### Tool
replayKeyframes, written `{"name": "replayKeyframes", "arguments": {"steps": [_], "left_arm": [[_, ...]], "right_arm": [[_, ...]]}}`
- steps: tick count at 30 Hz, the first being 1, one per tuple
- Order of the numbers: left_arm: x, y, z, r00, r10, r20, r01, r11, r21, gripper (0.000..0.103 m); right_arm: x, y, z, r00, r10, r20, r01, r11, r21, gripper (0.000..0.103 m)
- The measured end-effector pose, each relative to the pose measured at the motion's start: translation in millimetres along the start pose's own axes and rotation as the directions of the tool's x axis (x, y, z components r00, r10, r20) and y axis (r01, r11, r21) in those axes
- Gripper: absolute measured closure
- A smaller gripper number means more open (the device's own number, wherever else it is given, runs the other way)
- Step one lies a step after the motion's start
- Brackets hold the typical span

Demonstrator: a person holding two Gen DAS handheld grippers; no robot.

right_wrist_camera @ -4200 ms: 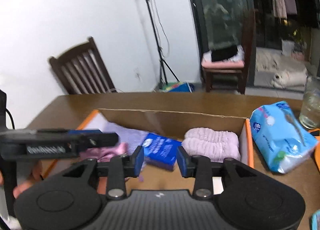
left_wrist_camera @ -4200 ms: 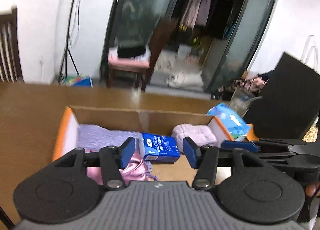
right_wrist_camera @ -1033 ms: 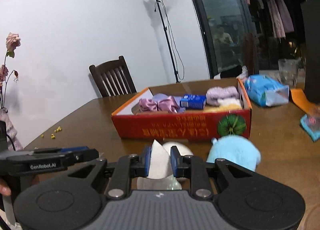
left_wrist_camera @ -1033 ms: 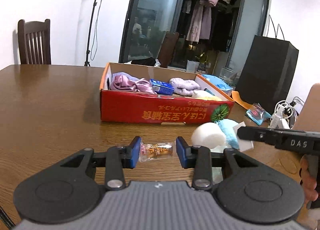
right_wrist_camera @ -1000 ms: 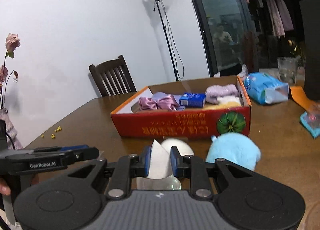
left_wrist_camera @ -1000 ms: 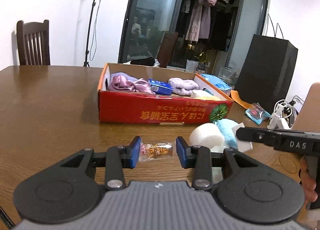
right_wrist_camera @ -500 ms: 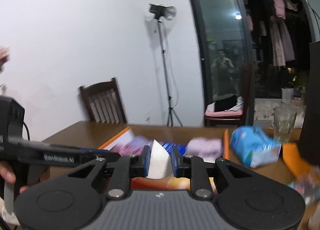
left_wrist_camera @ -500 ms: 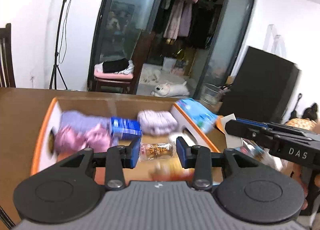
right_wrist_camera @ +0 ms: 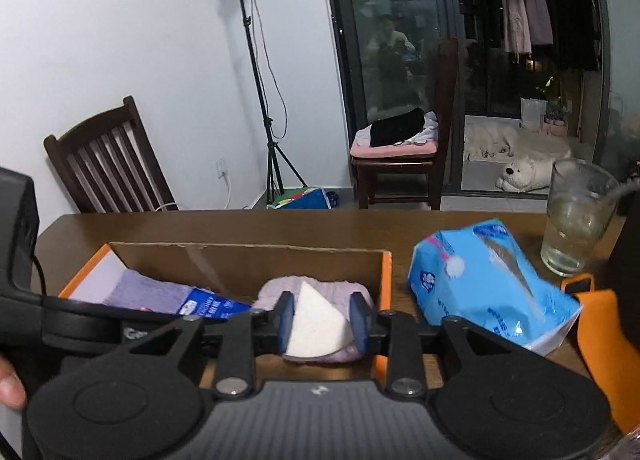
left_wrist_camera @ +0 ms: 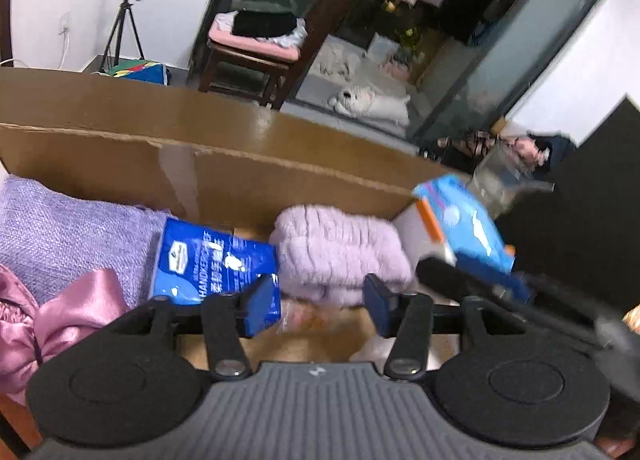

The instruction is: Organize soft objects

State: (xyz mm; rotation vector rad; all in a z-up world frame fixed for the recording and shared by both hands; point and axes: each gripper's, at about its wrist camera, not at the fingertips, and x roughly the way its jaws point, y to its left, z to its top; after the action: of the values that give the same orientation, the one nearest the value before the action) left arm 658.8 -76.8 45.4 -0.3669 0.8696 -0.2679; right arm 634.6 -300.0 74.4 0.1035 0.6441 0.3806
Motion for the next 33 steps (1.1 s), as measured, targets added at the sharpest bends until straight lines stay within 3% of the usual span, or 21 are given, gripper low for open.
{"name": "replayKeyframes", "arguments": {"steps": [3,8,11,15,20,24,28,33], "left_arm": [[-17,-2,2,0.998,0.013,0.059,-0.015,1.000,0.027,0.029],[-57,-4,-4,0.991,0.041,0.125,-0.049,0.997,0.062,0.025],[-91,-7,-20,0.984,0.074,0.161,-0.094,0.988,0.119,0.025],[-150,-6,-66,0.963,0.087,0.256,-0.148,0.962,0.230,0.018],[-202,0,-143,0.943,0.082,0.324,-0.194,0.924,0.329,0.014],[-227,14,-198,0.937,0.078,0.339,-0.178,0.945,0.274,0.008],[-235,26,-234,0.942,0.083,0.324,-0.161,0.962,0.221,0.008],[-237,35,-258,0.949,0.041,0.314,-0.102,0.979,0.179,0.008]], "right_arm": [[-5,-11,-3,1.000,0.002,0.011,-0.002,1.000,0.030,0.067],[-29,-6,1,0.999,-0.017,0.048,0.017,1.000,0.001,0.053],[-41,1,-1,0.996,-0.065,0.064,0.066,0.998,-0.018,0.053],[-84,6,-20,0.995,-0.023,0.101,0.021,1.000,0.021,0.046],[-133,24,-83,0.994,0.038,0.098,-0.038,0.999,0.002,0.043],[-161,35,-134,0.993,0.086,0.081,-0.087,0.996,0.014,0.042],[-183,46,-174,0.994,0.080,0.068,-0.079,0.997,-0.008,0.042],[-202,58,-196,0.995,0.084,0.050,-0.082,0.996,-0.026,0.042]]}}
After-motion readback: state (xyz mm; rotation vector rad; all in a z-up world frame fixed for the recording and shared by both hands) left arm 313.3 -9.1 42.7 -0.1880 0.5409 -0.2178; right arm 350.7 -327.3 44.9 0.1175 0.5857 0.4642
